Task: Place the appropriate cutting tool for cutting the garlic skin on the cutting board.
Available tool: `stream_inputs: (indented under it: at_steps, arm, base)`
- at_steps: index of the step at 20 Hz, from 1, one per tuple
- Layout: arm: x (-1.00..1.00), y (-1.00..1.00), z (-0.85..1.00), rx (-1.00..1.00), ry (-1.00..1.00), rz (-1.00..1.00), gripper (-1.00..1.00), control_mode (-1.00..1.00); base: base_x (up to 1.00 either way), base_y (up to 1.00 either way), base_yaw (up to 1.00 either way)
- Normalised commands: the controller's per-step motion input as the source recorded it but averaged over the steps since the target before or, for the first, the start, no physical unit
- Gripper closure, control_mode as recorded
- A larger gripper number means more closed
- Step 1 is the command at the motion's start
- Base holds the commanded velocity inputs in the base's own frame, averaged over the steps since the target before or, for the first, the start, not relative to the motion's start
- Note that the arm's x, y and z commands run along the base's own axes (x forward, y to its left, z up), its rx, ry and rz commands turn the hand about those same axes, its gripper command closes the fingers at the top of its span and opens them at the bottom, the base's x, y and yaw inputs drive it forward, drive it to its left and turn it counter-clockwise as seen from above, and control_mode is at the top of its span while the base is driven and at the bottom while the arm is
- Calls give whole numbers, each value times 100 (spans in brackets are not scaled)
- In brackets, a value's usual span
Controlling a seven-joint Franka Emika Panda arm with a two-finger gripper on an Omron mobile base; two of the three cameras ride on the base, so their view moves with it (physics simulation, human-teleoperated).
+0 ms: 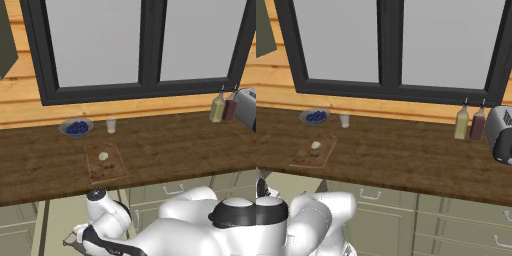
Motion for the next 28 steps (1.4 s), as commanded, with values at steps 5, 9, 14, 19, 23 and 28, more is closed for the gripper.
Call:
stream_inputs:
  at_steps: [5, 9, 14, 19, 23, 28]
  arm:
    - [15, 11, -31, -4, 11, -7, -100, -100]
    - [0, 0, -19, -1, 1, -8, -100, -100]
    - [0, 0, -22, 0, 1, -8, -100, -100]
    - [0, 0, -36, 0, 1, -6, -100, -100]
    - [0, 0, -39, 0, 1, -4, -100, -100]
    - [0, 0, -42, -1, 4, -3, -100, -100]
  base:
    - [0, 0, 0]
    - [0, 0, 0]
    - [0, 0, 0]
    - [0, 0, 0]
    - [0, 0, 0]
    - [0, 0, 0]
